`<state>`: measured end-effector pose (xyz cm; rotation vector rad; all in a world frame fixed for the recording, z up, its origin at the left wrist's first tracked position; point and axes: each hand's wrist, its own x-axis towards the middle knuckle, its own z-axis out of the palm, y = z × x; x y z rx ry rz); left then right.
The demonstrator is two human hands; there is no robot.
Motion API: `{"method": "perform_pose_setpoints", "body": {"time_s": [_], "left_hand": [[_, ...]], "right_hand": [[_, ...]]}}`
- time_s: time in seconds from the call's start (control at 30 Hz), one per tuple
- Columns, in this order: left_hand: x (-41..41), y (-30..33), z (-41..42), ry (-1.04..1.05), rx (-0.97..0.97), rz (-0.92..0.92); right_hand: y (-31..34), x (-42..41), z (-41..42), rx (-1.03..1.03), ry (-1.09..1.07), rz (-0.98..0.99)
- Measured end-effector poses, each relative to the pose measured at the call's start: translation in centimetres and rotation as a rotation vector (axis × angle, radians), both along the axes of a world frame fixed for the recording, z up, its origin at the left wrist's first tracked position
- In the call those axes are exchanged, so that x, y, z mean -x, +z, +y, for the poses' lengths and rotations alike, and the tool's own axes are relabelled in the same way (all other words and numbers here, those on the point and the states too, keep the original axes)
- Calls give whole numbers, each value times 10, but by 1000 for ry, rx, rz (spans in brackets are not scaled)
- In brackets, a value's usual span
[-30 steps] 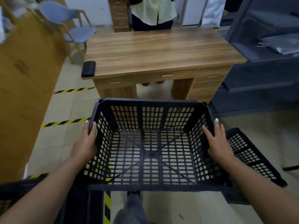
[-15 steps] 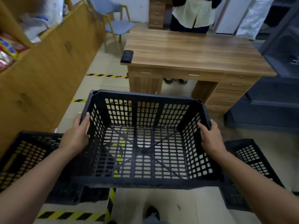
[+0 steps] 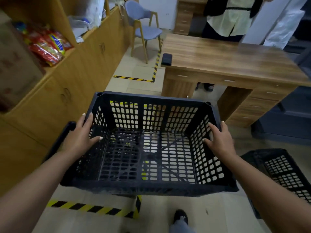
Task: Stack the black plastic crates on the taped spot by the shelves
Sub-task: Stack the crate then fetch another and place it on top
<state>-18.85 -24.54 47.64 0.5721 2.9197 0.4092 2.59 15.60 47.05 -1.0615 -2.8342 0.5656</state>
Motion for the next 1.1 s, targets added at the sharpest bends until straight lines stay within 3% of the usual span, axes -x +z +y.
{"method": "perform_pose_setpoints", "body": {"time_s": [0.43,1.1], "left_hand": [[25,-11,-160,78,16,-58],[94,-44,-199,211,-24,-90]], "right_hand": [[-21,46,-135,-9,63,38],[-45,146,-162,29,136,62]]}}
